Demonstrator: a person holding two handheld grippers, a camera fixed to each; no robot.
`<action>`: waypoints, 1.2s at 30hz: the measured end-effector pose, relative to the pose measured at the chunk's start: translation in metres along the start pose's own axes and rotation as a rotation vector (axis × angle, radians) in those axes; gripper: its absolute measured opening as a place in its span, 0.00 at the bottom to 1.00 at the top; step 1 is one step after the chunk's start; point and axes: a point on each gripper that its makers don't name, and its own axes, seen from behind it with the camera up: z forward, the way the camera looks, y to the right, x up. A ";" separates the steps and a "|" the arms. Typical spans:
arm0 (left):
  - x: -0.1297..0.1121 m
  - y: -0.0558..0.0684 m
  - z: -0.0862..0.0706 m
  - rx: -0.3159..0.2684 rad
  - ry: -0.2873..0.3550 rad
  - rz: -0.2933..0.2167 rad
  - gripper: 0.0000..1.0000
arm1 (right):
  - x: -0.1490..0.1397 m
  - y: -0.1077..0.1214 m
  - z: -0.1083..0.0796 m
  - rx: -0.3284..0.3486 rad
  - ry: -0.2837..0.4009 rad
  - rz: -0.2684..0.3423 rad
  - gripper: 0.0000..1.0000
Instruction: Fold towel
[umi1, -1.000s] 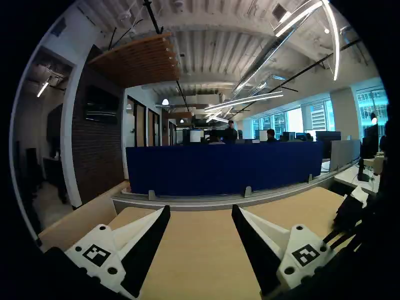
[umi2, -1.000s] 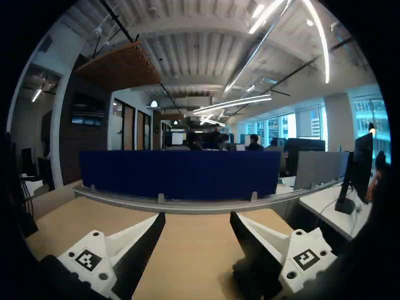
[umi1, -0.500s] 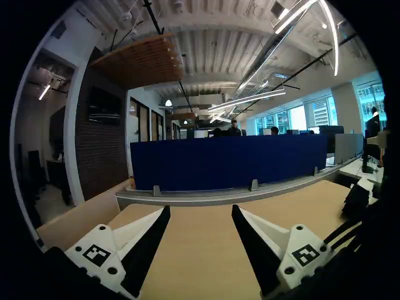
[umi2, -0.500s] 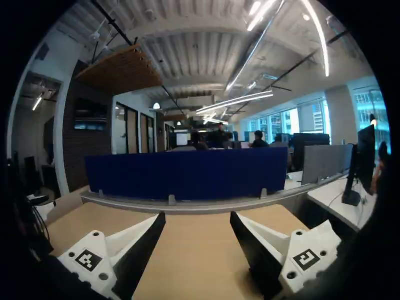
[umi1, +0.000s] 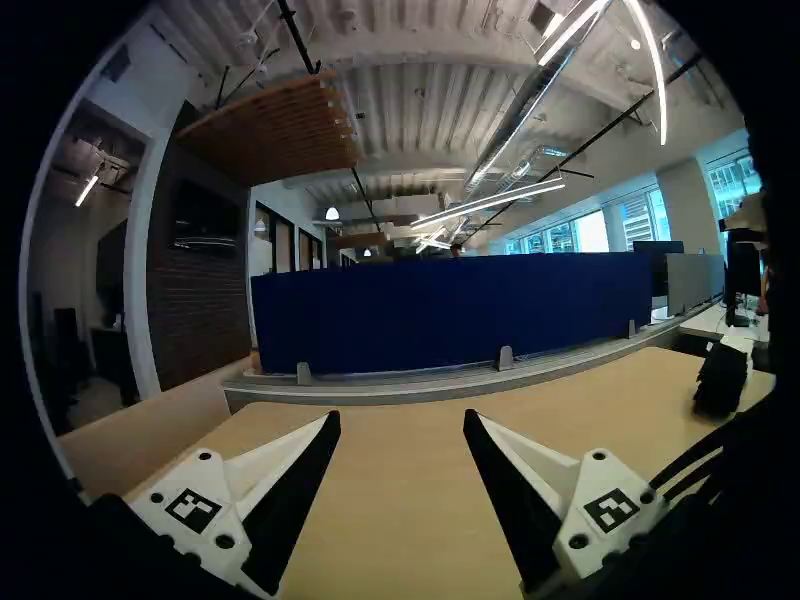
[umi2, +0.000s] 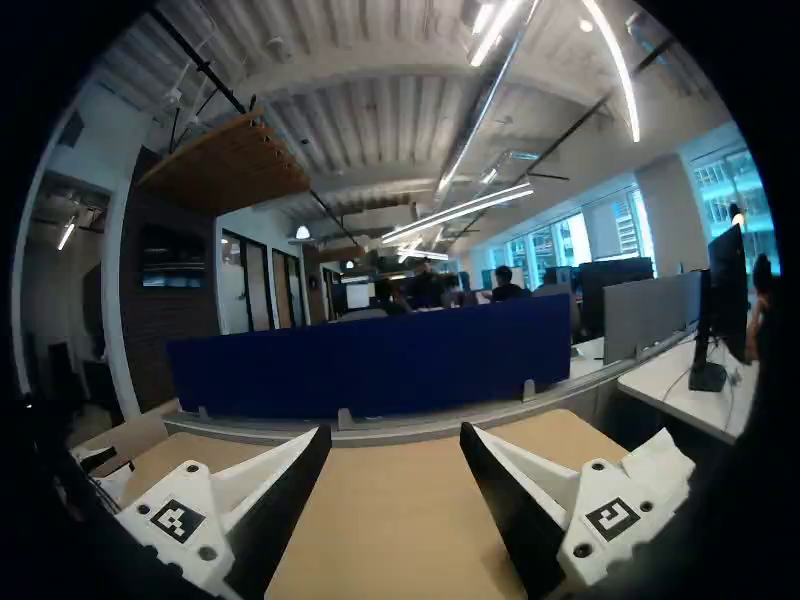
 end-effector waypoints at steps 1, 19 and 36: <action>-0.005 0.001 0.000 0.001 -0.001 -0.003 0.91 | -0.001 0.002 0.001 -0.002 0.002 -0.001 1.00; -0.076 0.006 0.000 0.029 -0.006 -0.006 0.91 | -0.030 0.011 0.010 0.001 0.024 -0.044 1.00; -0.094 0.004 -0.003 0.029 -0.002 -0.048 0.91 | -0.034 0.025 0.004 -0.026 0.028 -0.034 1.00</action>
